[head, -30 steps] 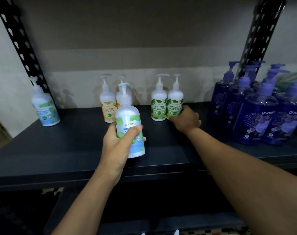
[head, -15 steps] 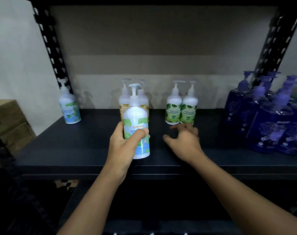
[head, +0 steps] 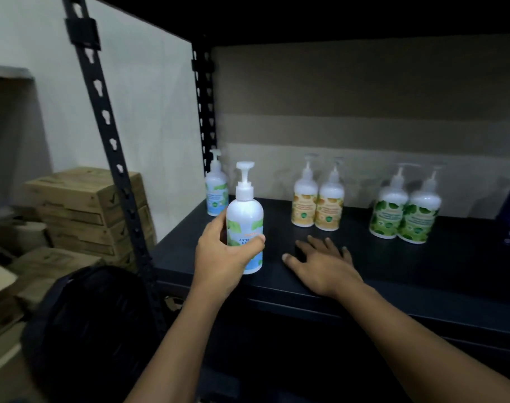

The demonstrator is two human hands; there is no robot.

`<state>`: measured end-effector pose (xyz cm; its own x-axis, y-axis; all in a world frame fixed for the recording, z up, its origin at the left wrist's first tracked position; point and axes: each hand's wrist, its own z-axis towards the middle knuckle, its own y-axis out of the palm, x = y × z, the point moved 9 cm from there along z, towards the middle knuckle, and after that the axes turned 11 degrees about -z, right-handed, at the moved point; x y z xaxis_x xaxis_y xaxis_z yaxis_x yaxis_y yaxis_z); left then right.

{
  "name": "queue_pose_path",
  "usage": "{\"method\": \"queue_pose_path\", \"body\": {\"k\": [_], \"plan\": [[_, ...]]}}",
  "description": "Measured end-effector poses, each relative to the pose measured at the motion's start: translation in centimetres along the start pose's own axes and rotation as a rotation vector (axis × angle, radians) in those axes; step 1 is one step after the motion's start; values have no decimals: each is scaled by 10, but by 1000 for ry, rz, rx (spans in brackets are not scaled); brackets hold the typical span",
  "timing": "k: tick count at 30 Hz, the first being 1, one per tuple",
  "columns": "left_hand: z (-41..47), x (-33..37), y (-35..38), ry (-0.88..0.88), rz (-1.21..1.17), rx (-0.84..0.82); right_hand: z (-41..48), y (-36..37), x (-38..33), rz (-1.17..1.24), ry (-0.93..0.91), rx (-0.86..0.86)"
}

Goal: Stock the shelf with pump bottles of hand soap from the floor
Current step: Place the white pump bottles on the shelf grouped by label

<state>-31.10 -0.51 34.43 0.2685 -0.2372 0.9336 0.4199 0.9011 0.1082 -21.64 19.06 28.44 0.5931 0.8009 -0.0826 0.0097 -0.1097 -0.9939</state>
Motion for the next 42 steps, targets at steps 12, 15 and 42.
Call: {"method": "queue_pose_path", "body": {"k": [12,15,42], "plan": [[14,-31,-17,-58,-10,35,13,1,-24,-45,-12,-15],[14,-30,-17,-38,29,24,11,1,-22,-49,-7,-5],[106,-79,-6,-216,727,107,13,-1,-23,-35,12,13]]}}
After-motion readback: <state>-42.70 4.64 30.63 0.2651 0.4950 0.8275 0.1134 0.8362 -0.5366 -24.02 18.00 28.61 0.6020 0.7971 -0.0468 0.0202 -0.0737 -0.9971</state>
